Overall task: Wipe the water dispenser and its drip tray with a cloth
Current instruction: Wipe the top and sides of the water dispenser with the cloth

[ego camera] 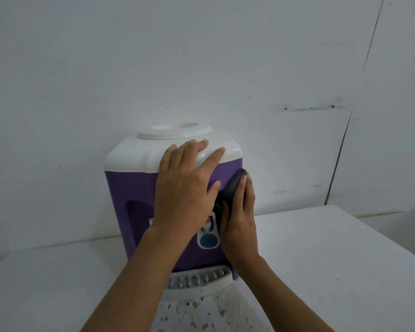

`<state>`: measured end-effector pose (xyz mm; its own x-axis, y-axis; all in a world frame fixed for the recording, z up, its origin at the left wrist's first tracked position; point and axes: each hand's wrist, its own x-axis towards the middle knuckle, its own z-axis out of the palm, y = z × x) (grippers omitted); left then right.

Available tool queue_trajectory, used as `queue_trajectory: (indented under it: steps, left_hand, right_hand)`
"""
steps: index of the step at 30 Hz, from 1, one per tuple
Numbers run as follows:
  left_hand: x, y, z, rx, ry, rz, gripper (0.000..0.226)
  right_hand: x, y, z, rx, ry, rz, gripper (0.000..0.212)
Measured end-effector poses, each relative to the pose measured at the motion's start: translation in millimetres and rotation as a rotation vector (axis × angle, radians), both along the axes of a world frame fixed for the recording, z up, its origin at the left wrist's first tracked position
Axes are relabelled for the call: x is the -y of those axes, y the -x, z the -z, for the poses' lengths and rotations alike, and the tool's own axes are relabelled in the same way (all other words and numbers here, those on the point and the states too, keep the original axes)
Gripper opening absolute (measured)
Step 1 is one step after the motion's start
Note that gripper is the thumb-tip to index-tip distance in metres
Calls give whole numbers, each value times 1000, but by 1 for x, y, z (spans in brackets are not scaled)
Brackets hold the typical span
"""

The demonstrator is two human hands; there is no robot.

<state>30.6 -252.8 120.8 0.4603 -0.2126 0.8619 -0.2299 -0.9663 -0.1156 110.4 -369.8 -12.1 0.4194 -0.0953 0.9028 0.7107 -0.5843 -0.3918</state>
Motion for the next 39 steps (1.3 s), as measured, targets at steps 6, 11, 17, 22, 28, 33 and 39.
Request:
queue_trajectory:
  steps: [6, 11, 17, 22, 28, 33, 39]
  left_hand:
    - [-1, 2, -7, -33, 17, -1, 68]
    - [2, 5, -9, -39, 33, 1, 68]
    - [1, 8, -10, -62, 33, 4, 71]
    - [-1, 8, -13, -90, 33, 18, 74]
    - [-2, 7, -14, -112, 19, 18, 76]
    - [-8, 6, -18, -139, 22, 53, 77]
    - [-10, 6, -18, -184, 3, 60, 101]
  right_hand:
    - [4, 3, -15, 28, 4, -1, 63]
    - [2, 0, -22, 68, 63, 30, 65]
    - [7, -1, 15, -75, 186, 66, 92]
    - [15, 10, 79, -206, 272, 53, 87]
    - [19, 25, 79, -261, 281, 15, 79]
    - [11, 19, 3, -152, 167, -8, 72]
    - [8, 16, 1, -147, 150, 14, 83]
